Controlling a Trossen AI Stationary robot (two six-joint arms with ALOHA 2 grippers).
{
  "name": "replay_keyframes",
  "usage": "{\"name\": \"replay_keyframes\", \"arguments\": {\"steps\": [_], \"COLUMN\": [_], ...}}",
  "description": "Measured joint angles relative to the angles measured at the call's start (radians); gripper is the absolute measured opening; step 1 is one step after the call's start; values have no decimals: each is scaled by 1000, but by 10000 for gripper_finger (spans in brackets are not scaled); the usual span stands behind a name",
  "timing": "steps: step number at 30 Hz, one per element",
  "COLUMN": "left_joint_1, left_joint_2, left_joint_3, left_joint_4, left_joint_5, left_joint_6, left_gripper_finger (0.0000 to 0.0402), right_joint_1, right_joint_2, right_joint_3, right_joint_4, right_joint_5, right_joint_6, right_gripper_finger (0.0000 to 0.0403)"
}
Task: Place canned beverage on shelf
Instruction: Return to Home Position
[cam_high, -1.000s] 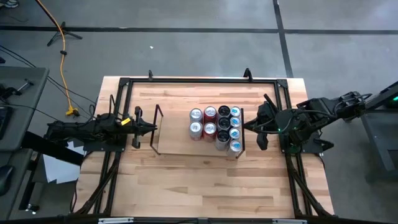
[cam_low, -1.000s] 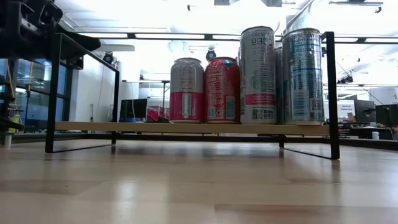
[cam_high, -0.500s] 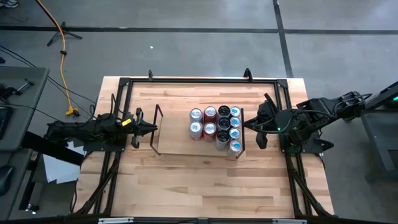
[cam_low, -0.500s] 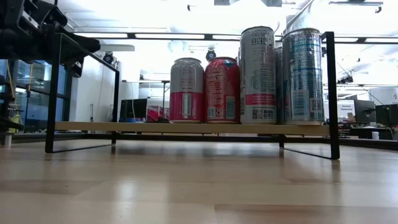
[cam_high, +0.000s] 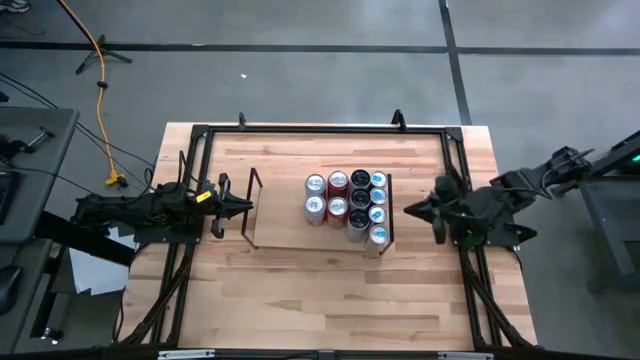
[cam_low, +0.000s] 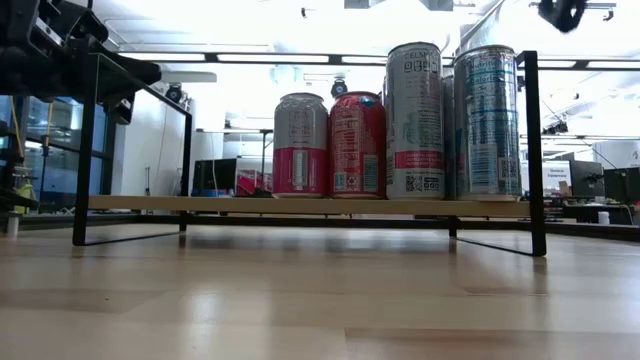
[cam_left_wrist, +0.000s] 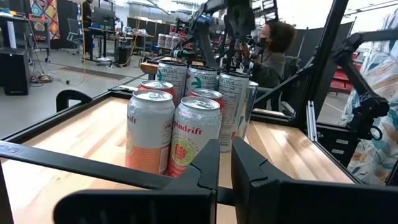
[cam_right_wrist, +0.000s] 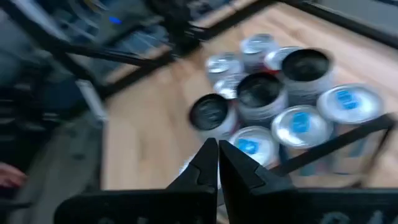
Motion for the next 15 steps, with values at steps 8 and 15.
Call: {"name": "replay_keyframes", "arguments": {"steps": [8, 15], "left_joint_1": [0, 0], "left_joint_2": [0, 0], "left_joint_3": [0, 0], "left_joint_4": [-1, -1], "left_joint_5": [0, 0], "left_joint_6": [0, 0], "left_gripper_finger": [0, 0], "right_joint_1": [-6, -103], "right_joint_2": [-367, -654], "right_joint_3": [-399, -532], "right_joint_4": [465, 491], "right_joint_5": [-35, -130], "right_joint_6": [-275, -419], "right_gripper_finger": [0, 0]}}
